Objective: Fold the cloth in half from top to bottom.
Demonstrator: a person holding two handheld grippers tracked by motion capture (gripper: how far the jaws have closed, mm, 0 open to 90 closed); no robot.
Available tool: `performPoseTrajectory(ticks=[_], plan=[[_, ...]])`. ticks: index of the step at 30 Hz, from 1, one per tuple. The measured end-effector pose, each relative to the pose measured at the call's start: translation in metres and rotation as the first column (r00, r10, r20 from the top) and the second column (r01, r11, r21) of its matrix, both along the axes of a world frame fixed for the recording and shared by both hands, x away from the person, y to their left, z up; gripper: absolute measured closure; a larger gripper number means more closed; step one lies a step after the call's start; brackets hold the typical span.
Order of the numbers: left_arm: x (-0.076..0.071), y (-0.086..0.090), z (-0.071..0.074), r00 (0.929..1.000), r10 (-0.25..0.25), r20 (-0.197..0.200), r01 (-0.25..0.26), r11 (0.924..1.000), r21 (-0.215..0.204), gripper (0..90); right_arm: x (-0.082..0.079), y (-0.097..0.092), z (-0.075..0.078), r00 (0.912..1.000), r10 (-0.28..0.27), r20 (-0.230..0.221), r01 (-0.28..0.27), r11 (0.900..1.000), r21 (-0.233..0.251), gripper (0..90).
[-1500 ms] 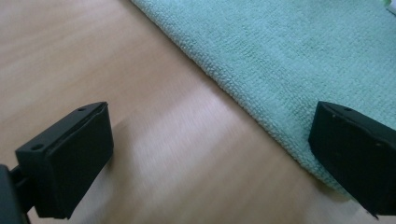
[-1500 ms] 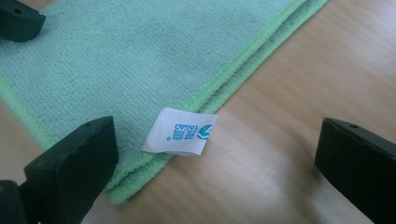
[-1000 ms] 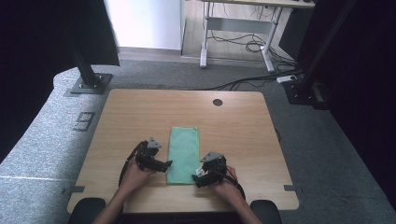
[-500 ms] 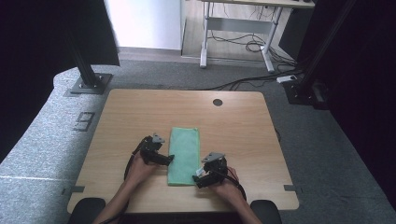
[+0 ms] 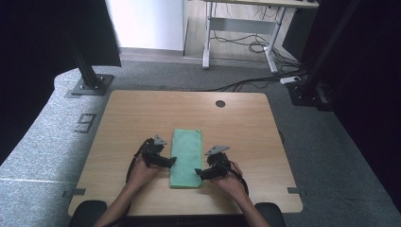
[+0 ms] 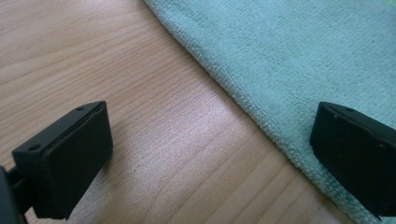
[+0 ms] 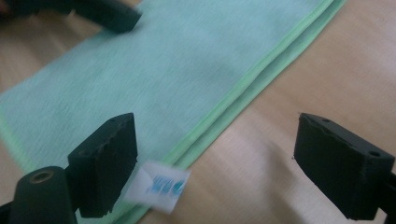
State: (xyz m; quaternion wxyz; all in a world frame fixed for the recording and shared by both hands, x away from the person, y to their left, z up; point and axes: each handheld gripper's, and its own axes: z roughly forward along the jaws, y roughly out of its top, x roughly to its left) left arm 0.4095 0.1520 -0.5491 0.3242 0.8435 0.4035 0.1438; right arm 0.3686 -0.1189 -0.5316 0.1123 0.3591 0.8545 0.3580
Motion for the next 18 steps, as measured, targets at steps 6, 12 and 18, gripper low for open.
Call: performPoseTrajectory(ticks=[6, 12, 18], plan=[[0.000, 0.000, 0.000, 1.0000, 0.001, 0.000, -0.001, 1.0000, 0.000, 0.0, 0.029, 0.001, 0.012, 0.9993, -0.036, -0.015, 0.036, 0.9983, 0.046, 17.8], [0.000, 0.000, 0.000, 1.0000, 0.002, 0.000, -0.002, 1.0000, -0.001, 0.0, 0.059, 0.007, 0.020, 0.9979, -0.063, 0.014, 0.063, 0.9975, 0.033, 22.6], [0.000, 0.000, 0.000, 1.0000, 0.003, 0.000, -0.003, 1.0000, 0.000, 0.0, 0.083, 0.012, 0.024, 0.9968, -0.076, 0.023, 0.076, 0.9970, 0.015, 28.7]])
